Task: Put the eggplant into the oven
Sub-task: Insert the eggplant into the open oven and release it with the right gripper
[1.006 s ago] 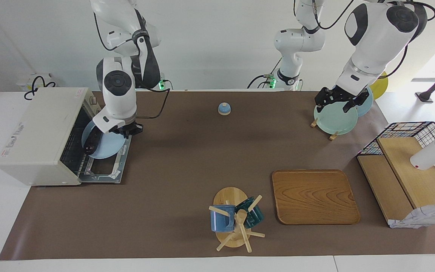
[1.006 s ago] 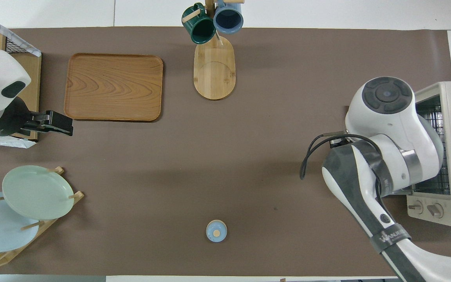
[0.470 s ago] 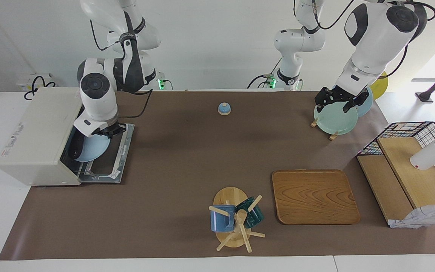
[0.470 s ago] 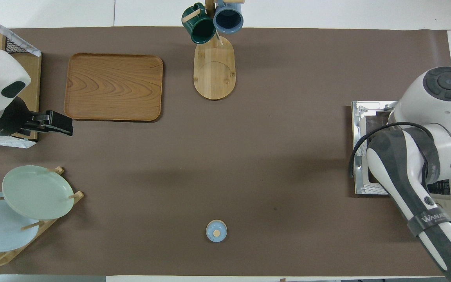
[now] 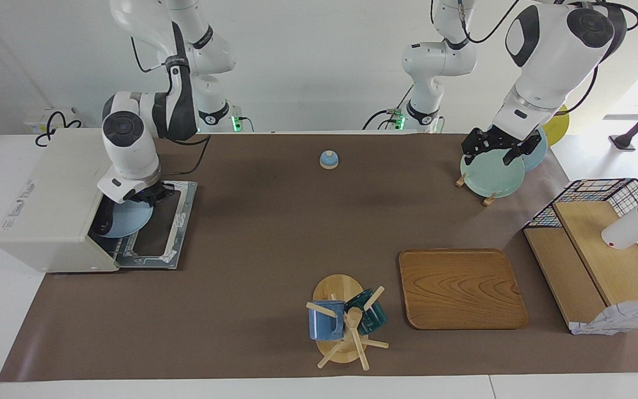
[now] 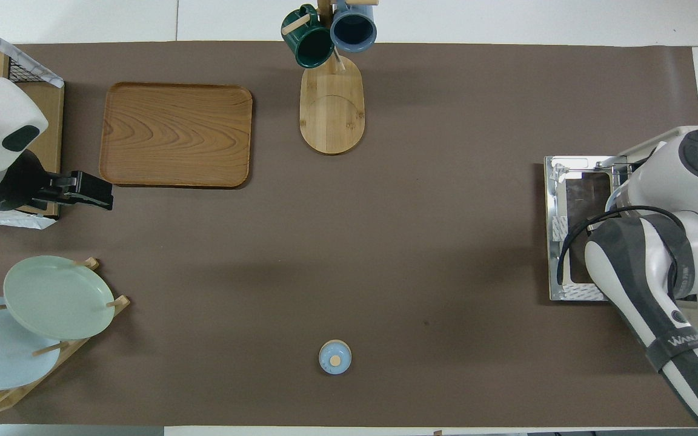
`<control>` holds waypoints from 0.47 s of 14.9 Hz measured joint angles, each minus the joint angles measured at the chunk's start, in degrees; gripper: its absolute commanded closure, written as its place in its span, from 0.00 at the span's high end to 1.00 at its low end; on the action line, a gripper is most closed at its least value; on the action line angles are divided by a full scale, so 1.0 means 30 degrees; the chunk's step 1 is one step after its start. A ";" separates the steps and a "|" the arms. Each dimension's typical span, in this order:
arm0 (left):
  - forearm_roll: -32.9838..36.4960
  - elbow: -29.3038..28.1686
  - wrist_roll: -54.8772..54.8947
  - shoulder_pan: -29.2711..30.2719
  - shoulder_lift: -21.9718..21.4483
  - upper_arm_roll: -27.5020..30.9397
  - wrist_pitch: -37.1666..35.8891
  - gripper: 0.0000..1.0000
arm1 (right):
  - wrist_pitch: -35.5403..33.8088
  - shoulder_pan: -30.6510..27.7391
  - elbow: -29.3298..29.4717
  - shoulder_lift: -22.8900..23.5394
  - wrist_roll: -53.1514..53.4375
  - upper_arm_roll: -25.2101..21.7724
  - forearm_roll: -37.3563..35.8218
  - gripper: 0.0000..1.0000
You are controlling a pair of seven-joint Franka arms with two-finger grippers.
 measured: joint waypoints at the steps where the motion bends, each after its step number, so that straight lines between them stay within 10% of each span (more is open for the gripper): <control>1: 0.0000 0.0000 0.0000 0.0000 0.0000 0.0000 0.0000 1.00 | 0.0111 -0.0241 -0.0125 -0.0139 -0.0281 -0.0001 0.0000 0.11; 3: 0.0000 0.0000 0.0000 0.0001 0.0000 0.0000 0.0000 1.00 | 0.0125 -0.0366 -0.0261 -0.0281 -0.0393 0.0004 0.0001 0.34; 7: 0.0000 0.0000 0.0000 0.0001 0.0000 0.0000 0.0000 1.00 | 0.0166 -0.0363 -0.0521 -0.0269 -0.0396 0.0074 0.0001 0.42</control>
